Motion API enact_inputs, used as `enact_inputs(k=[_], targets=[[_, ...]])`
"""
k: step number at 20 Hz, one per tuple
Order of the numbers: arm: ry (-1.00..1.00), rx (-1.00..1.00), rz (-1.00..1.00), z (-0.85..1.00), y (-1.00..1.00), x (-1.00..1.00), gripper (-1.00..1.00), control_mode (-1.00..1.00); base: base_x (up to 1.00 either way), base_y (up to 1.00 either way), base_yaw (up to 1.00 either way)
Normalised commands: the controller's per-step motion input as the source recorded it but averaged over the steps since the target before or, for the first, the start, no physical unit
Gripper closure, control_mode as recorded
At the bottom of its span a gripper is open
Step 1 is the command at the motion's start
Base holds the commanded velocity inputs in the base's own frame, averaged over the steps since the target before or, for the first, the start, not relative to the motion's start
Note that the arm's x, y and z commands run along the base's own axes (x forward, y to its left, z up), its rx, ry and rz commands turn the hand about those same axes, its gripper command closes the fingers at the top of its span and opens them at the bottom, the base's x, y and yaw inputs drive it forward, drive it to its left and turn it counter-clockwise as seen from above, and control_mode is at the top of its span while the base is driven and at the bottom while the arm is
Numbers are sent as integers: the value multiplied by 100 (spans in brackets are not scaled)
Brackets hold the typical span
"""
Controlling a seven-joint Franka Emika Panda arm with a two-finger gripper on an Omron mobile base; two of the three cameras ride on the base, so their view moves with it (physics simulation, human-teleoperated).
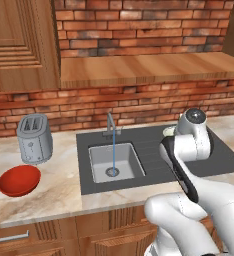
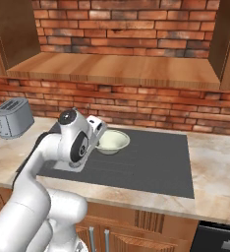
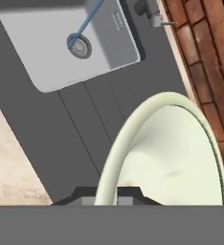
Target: Rinse each bowl for a few seconds and place them down in the sink or on the counter.
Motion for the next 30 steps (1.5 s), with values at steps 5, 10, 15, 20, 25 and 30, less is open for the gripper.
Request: enact_inputs(k=[5, 10, 15, 20, 25, 30], targets=[[0, 0, 8, 0, 58, 0, 100, -100, 0, 0, 0], [0, 0, 6, 0, 56, 0, 100, -100, 0, 0, 0], [0, -1, 2, 0, 56, 0, 100, -100, 0, 0, 0], [0, 0, 0, 0, 49, 0, 100, -100, 0, 0, 0], [0, 0, 0, -1, 46, 0, 100, -100, 0, 0, 0], [0, 0, 0, -3, 44, 0, 100, -100, 0, 0, 0]])
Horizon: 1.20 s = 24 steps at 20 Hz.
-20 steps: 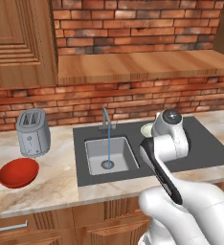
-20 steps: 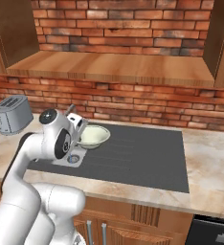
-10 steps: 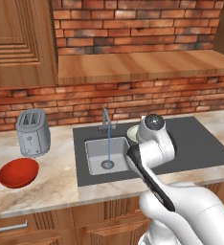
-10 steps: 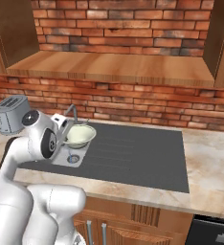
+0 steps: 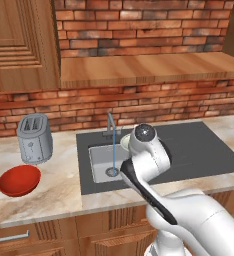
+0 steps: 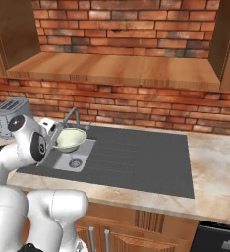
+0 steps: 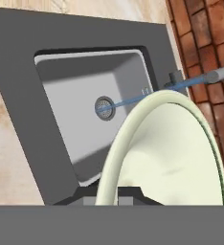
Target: Rinse each bowl for a few seconds and place them down in the sink or on the counter.
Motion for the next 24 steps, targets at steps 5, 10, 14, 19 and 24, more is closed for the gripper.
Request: enact_inputs(k=[5, 10, 14, 19, 24], targets=[[0, 0, 0, -8, 38, 4, 100, -100, 0, 0, 0], [1, 0, 0, -13, 35, 8, 100, -100, 0, 0, 0], [2, 0, 0, -13, 28, 8, 100, -100, 0, 0, 0], [5, 0, 0, -16, 21, 21, 100, -100, 0, 0, 0], [5, 0, 0, -19, 17, 24, 100, -100, 0, 0, 0]])
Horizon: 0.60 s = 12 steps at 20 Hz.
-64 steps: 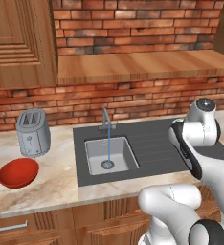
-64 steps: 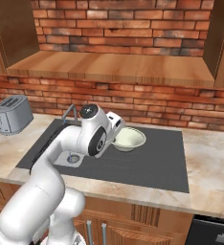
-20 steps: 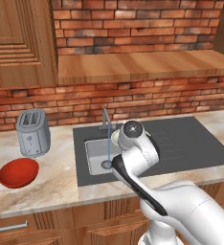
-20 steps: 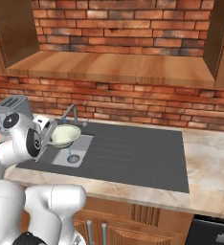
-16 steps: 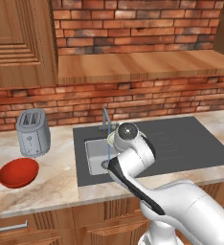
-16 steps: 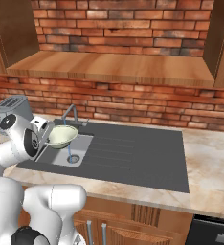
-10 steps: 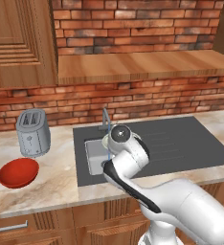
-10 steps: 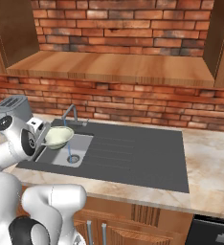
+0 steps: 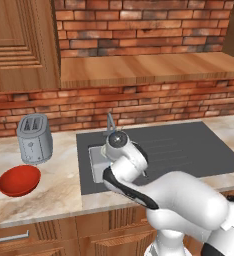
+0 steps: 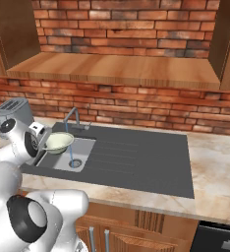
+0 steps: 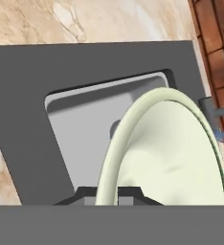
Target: Rinse each bowl for a few seconds and place them down in the sink or on the counter.
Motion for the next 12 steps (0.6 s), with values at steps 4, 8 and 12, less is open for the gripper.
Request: enact_inputs(k=[4, 8, 12], targets=[[5, 0, 0, -22, 11, 26, 100, -100, 0, 0, 0], [5, 0, 0, -20, 15, 27, 100, -100, 0, 0, 0], [4, 0, 1, -16, 12, 26, 100, -100, 0, 0, 0]])
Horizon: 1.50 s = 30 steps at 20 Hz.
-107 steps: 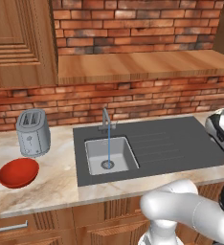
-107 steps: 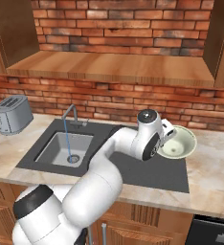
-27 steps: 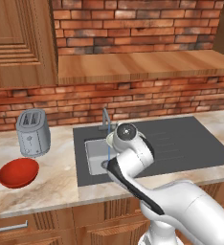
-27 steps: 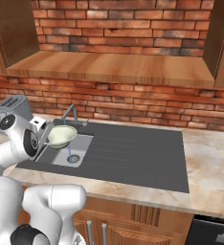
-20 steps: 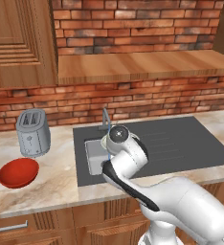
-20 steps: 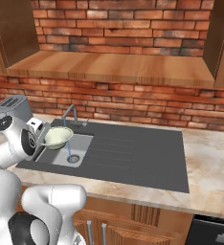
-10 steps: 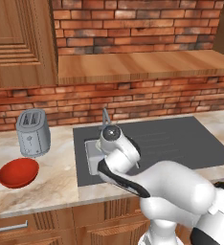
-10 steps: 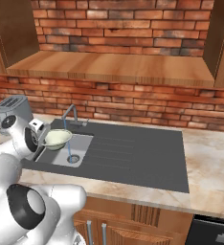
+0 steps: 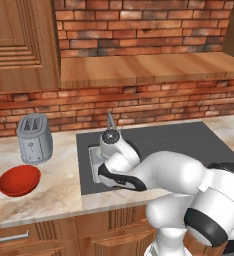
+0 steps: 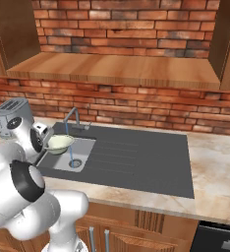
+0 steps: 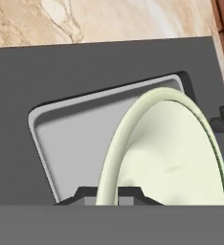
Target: Rinse each bowl for a few seconds and place them down in the sink or on the counter.
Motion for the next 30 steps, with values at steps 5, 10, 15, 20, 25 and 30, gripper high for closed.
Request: enact_inputs(k=[5, 10, 15, 20, 25, 30], targets=[[1, 0, 1, -13, 3, 21, 100, -100, 0, 0, 0], [0, 0, 2, -14, 0, 20, 100, -100, 0, 0, 0], [0, 0, 2, -14, 0, 26, 100, -100, 0, 0, 0], [0, 0, 4, -13, 0, 27, 100, -100, 0, 0, 0], [-3, -2, 3, -1, 0, 3, 100, -100, 0, 0, 0], [-11, -10, 1, 0, 5, -9, 100, -100, 0, 0, 0]])
